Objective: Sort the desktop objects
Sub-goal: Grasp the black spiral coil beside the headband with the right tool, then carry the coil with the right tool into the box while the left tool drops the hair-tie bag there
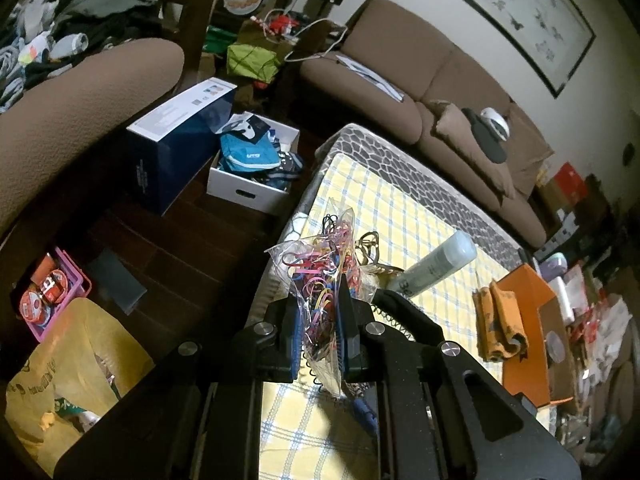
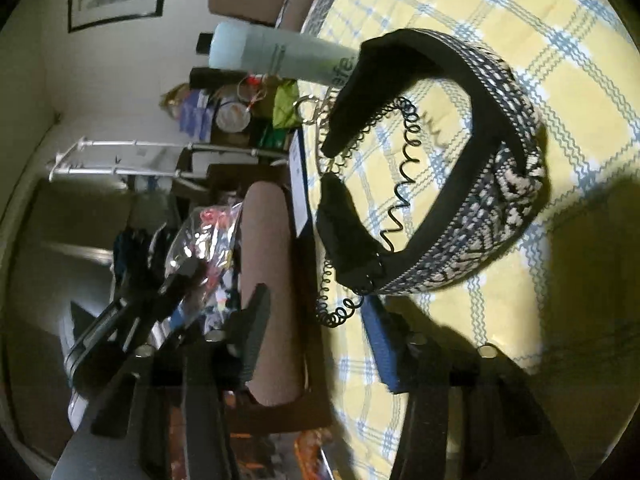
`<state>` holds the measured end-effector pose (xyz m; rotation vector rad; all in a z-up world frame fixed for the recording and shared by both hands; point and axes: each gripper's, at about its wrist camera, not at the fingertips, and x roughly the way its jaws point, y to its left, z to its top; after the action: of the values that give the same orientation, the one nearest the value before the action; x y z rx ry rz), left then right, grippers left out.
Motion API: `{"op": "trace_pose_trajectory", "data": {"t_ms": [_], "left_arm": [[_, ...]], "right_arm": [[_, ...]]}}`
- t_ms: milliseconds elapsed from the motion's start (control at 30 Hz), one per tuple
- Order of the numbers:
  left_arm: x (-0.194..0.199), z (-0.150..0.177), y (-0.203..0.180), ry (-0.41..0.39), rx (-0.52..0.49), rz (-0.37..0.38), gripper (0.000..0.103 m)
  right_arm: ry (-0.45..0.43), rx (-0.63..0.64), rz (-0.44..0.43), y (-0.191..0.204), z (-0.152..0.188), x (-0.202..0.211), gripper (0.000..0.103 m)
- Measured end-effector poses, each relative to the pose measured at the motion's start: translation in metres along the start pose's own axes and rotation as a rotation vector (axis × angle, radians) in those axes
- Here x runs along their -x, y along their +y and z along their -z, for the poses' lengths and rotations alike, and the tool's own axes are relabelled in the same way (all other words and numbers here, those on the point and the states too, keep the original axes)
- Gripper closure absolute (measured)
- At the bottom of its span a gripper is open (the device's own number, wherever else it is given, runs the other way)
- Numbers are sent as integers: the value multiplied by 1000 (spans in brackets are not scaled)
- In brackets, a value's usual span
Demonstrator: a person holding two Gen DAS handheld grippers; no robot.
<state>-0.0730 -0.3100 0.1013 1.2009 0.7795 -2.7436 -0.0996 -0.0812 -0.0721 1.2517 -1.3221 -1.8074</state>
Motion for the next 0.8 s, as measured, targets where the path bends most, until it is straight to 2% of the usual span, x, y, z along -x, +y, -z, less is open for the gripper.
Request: {"op": "trace_pose_trajectory", "data": {"t_ms": [33,67,100,433,700,800], "left_arm": [[0,0,0,1,1,1,91],[-1,0,0,2,2,2,91],[-1,0,0,2,3,3,91],[6,4,-10,-16,-10,47,91],[18,15,-31,-6,-9,172,91],[22,21,-52,3,-53,196,91]], "right_arm": [[-2,-3,0,0,-1,-1,76],[-8,-2,6,0,-1,-2,87],[-13,0,9,-1,-1,-1,90],[-22,151,-2,35,-9,17,94],[-69,261,-30,72,-25,59,95],[-80,301,-44,85,-31,80,95]]}}
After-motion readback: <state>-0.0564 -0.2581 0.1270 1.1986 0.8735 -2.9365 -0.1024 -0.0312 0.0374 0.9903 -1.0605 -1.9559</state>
